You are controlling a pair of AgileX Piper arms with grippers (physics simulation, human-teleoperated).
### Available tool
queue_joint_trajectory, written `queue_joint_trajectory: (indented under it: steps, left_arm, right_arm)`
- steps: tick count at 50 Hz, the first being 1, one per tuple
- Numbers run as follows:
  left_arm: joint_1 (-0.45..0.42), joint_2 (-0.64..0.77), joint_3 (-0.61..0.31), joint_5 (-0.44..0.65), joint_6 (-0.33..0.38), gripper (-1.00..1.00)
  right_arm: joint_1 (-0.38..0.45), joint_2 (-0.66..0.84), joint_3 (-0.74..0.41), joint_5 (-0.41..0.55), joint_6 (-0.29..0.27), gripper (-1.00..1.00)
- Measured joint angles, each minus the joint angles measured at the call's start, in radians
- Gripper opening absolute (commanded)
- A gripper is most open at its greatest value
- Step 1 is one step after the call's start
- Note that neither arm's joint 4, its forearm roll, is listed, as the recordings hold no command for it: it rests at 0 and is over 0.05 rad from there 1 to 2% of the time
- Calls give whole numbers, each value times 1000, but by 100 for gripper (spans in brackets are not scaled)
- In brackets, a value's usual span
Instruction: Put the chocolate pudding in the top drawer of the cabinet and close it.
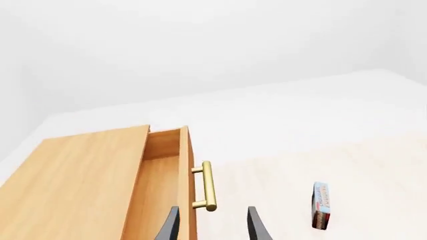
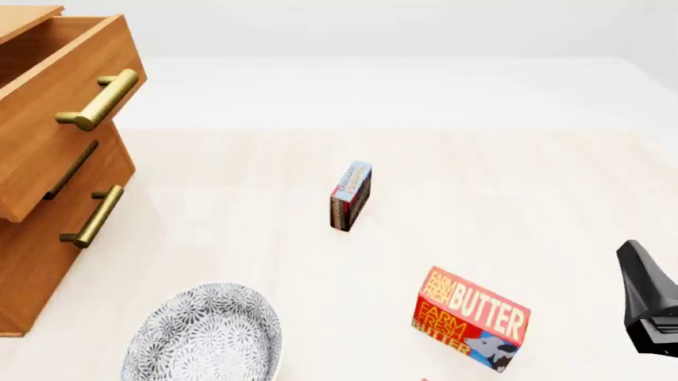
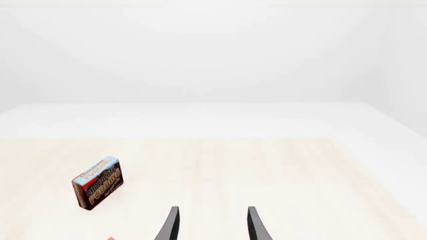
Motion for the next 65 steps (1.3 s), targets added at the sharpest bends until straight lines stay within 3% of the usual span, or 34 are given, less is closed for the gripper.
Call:
queue_joint_trajectory:
  steps: [33, 45, 65]
  left_arm:
    - [72, 307, -320, 304, -22, 100]
    - [99, 370, -353, 360, -25, 100]
    - [139, 412, -323, 370, -77, 100]
  right_arm:
    - [0, 0, 0, 0, 0, 100]
    - [0, 0, 0, 0, 0, 100]
    - [0, 0, 0, 0, 0, 100]
